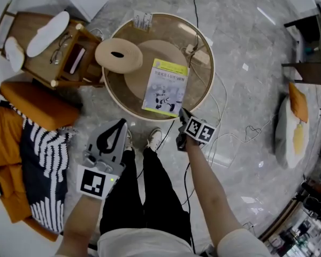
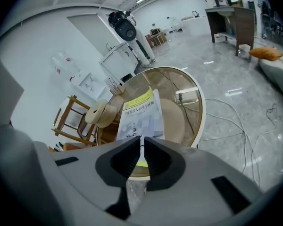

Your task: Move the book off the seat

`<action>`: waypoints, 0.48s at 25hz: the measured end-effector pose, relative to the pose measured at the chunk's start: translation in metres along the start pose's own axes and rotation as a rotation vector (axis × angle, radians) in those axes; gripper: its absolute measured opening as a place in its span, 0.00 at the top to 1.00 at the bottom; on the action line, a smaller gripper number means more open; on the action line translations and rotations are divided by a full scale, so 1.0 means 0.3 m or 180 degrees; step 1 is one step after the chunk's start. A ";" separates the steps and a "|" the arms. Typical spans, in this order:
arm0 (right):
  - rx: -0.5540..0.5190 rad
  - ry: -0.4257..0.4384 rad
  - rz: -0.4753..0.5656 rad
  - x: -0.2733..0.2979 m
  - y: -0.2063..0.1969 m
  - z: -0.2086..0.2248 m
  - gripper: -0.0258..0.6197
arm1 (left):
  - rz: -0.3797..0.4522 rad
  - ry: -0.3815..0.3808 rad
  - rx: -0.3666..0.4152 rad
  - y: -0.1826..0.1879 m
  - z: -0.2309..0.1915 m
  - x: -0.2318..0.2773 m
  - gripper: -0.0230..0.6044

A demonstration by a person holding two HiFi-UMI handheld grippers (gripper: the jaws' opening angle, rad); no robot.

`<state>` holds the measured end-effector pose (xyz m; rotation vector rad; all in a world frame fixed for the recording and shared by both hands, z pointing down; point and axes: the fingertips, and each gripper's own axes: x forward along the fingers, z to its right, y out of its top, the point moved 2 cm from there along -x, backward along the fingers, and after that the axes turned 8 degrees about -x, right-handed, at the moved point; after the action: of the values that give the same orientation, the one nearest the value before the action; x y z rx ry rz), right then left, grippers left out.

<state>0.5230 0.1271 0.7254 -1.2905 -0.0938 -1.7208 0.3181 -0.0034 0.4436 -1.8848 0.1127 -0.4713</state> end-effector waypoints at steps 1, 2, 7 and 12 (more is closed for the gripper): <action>0.0004 -0.0009 0.0017 -0.017 0.005 -0.004 0.90 | 0.0008 -0.0002 0.0009 0.014 0.004 -0.008 0.94; 0.0013 -0.0012 0.0041 -0.035 0.013 -0.010 0.92 | 0.0017 -0.0002 0.0013 0.029 0.007 -0.016 0.94; -0.0102 0.0052 0.0174 -0.170 0.083 -0.085 0.93 | 0.0040 -0.0048 0.0022 0.103 0.038 -0.058 0.94; -0.0524 0.0100 0.0289 -0.314 0.161 -0.173 0.93 | 0.0102 -0.0130 0.0058 0.194 0.088 -0.083 0.94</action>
<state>0.5200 0.1310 0.6078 -1.3651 0.1256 -1.6981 0.3139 0.0063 0.3759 -1.8710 0.1110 -0.4105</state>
